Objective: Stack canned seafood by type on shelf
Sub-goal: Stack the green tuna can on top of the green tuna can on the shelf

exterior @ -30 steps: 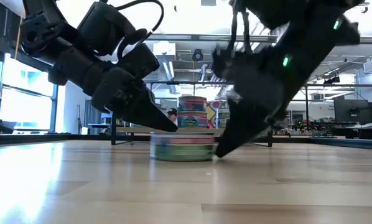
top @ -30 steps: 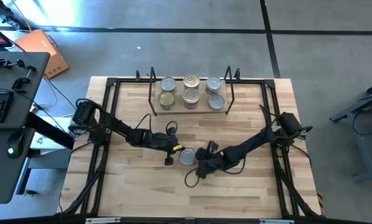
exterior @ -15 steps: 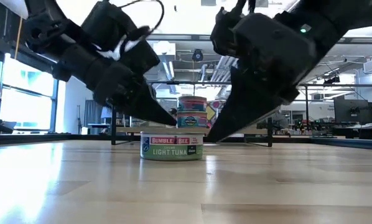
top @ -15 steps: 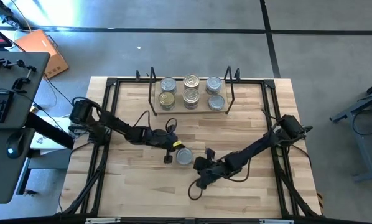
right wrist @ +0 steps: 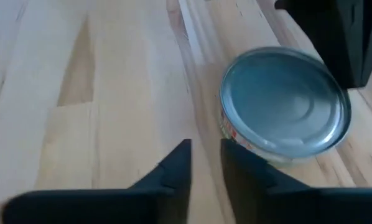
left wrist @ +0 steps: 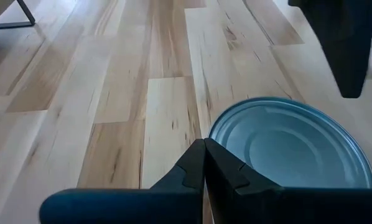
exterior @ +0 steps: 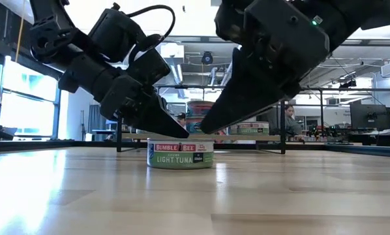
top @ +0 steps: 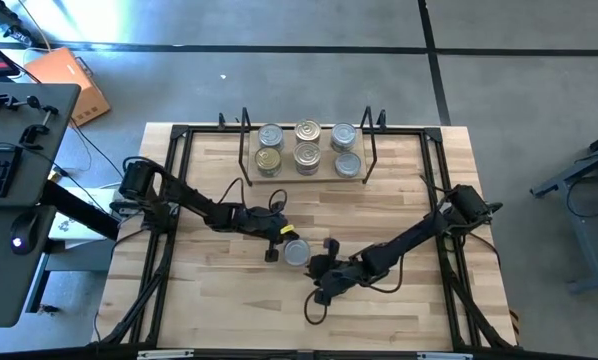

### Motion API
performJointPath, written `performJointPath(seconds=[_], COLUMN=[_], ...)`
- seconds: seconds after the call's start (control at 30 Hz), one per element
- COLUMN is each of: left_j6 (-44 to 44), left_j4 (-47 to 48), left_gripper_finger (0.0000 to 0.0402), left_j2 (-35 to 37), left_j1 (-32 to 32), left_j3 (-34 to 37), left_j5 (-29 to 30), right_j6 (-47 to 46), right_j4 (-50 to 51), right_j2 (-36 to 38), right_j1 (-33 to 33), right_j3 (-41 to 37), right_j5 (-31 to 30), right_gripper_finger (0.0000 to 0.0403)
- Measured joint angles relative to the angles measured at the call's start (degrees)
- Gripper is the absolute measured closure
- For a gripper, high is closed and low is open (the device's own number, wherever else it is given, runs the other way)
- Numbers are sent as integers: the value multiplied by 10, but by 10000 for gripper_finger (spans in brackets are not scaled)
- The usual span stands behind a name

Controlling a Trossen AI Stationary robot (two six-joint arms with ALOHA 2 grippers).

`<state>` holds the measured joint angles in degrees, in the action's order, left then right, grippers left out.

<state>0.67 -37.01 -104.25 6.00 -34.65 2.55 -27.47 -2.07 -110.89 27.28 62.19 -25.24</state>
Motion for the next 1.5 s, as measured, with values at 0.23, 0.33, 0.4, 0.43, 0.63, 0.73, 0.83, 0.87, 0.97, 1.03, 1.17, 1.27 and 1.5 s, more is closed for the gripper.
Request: performJointPath(seconds=[0.23,0.33,0.4,0.43,0.63,0.73,0.83,0.87,0.97,1.03,1.17,1.27,1.5], left_j6=[13,20,24,24,26,29,28,28,26,26,23,15,11], left_j4=[4,6,7,7,11,11,12,12,16,19,18,16,14], left_gripper_finger=[402,402,402,402,402,402,402,402,402,402,402,402,402], left_j2=[-2,-2,-2,-2,-3,-3,-4,-4,-4,-5,-5,-5,-5], left_j1=[-1,-1,-2,-2,-5,-5,-5,-5,-5,-5,-5,-4,-3], left_j3=[0,0,1,1,1,1,1,1,2,2,3,3,3], left_j5=[0,0,-1,-1,2,3,3,3,0,-2,-3,-3,-1], right_j6=[102,158,192,208,311,359,404,415,437,445,446,430,429], right_j4=[-15,-23,-24,-24,-31,-44,-68,-77,-92,-94,-101,-112,-154], right_j2=[0,0,-1,-2,-17,-30,-42,-43,-43,-43,-43,-44,-44], right_j1=[3,5,5,5,4,4,4,4,-1,-5,-20,-33,-48], right_j3=[0,0,0,0,0,0,0,0,0,0,0,0,0], right_j5=[-38,-60,-61,-61,-63,-81,-127,-140,-170,-187,-159,-121,-102], right_gripper_finger=[232,217,209,205,178,170,168,168,168,168,169,171,176])
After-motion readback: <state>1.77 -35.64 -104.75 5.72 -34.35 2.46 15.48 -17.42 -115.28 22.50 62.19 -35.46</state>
